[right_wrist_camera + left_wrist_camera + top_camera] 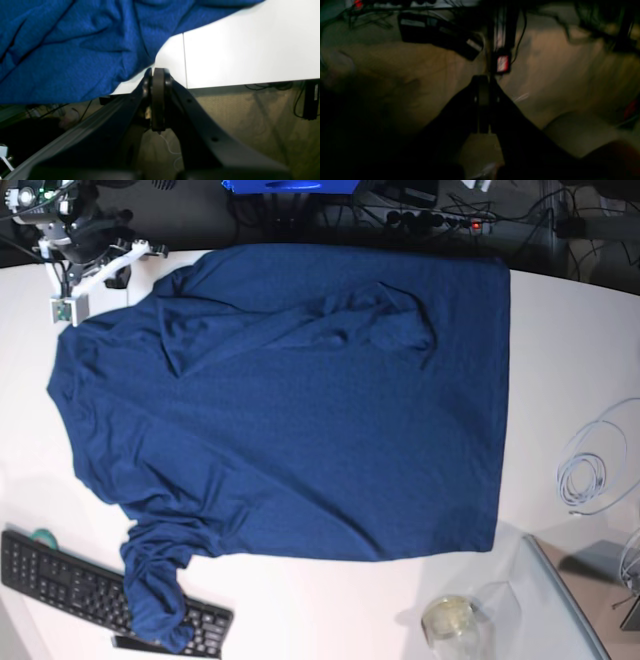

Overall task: Layout the t-shirt on the table in an organized manner, then fold the t-shirt properly
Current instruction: 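Release the shirt and raise both grippers away from it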

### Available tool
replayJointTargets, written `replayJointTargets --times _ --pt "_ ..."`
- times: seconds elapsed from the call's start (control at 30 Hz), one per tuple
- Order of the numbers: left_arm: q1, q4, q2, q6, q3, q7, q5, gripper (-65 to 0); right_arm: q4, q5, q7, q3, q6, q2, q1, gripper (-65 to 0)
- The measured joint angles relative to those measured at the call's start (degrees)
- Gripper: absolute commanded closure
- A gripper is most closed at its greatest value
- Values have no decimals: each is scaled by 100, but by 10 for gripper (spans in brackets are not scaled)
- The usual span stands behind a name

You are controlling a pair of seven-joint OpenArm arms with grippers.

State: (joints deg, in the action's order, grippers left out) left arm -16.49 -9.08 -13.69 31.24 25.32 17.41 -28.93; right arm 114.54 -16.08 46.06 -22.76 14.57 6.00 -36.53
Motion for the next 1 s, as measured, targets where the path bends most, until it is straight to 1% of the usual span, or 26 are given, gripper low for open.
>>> replayJointTargets --times 0.07,0.1,0.13,0.17,0.2,0.27,0.4,0.6,0.67,0.77,0.8,0.87,1.0 --pt "-33 55 107 -546 0 -68 -695 0 0 2 4 0 0 0 -2 0" --pt "-72 76 164 -752 2 -81 -872 0 0 0 2 0 0 -7 -2 0" --pt "-103 94 212 -927 0 -90 -1174 0 0 -2 7 0 0 -13 15 0" --pt "-122 122 227 -1043 -2 -87 -1434 0 0 -4 4 0 0 -4 35 0" --pt "-133 122 229 -1051 -2 -79 -1587 0 0 -9 2 0 0 -2 46 0" --pt "-125 120 219 -1200 -2 -85 -1827 0 0 -2 4 0 0 0 74 0" --pt "-48 120 184 -1222 13 -39 -1910 0 0 -9 20 0 0 2 125 0" --pt "111 96 304 -1180 15 44 -1947 0 0 -4 28 2 0 4 90 0" --pt "-24 63 271 -1246 9 92 -1902 0 0 -2 31 2 0 2 70 0" --pt "-271 293 245 -1241 22 -92 -1939 0 0 -4 28 2 0 2 -4 0" --pt "-271 396 293 -1228 20 -177 -1989 0 0 -4 35 2 0 2 -33 0" --pt "-52 625 527 -1228 33 -271 -2031 0 0 -2 52 2 0 0 -50 0" --pt "1045 898 1207 -1191 11 -92 -1941 0 2 9 46 17 0 -13 -210 0"
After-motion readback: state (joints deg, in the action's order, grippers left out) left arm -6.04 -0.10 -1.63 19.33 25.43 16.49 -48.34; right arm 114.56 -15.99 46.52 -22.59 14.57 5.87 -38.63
